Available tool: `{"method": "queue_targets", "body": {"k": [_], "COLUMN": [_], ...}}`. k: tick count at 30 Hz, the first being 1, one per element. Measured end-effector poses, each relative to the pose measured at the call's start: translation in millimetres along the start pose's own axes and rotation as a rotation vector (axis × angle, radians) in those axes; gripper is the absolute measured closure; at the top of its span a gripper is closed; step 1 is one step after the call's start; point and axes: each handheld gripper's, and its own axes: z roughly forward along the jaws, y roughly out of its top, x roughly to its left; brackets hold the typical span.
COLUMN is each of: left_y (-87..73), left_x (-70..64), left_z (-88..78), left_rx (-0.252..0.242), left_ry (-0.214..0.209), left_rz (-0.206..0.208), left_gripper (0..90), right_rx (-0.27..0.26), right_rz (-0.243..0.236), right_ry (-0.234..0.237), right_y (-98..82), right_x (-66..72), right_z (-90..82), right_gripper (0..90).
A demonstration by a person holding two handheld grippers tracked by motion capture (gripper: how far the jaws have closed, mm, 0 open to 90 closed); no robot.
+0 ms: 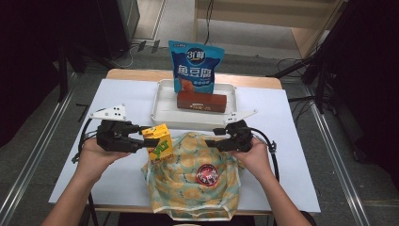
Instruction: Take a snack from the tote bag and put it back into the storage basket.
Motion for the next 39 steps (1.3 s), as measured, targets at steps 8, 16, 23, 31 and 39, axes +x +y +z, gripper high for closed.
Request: {"method": "queue_targets", "body": {"k": [8,16,23,31,39], "left_y": [4.1,7.5,12.5,15.1,18.2], "left_x": [8.9,24.5,33.6,45.6,56.5], "left_z": [-4.9,-0.4,2.2,5.4,8.2], "left_rx": [-0.005,0.008,0.017,0.02,0.035], "left_ry": [0.04,0.06,0.058,0.073,0.093], "left_rz": [-0.009,-0.027,-0.034,-0.048,-0.056], "left_gripper": [51.4,51.4,51.4,51.5,51.4], "right_rx": [-0.011,-0.012,-0.01,-0.013,-0.011], "right_rz": [0.0,0.007,0.006,0.006,0.005], "right_ry": [0.0,0.002,0.007,0.008,0.01], "right_y": [0.5,-2.0,-2.3,-2.3,-2.4], "right_x": [-0.4,0.8,1.3,1.1,1.1], "right_z": [-1.4,-4.2,-2.6,-2.3,-1.6], "right_gripper": [40.9,40.9,40.9,40.9,40.9]}}
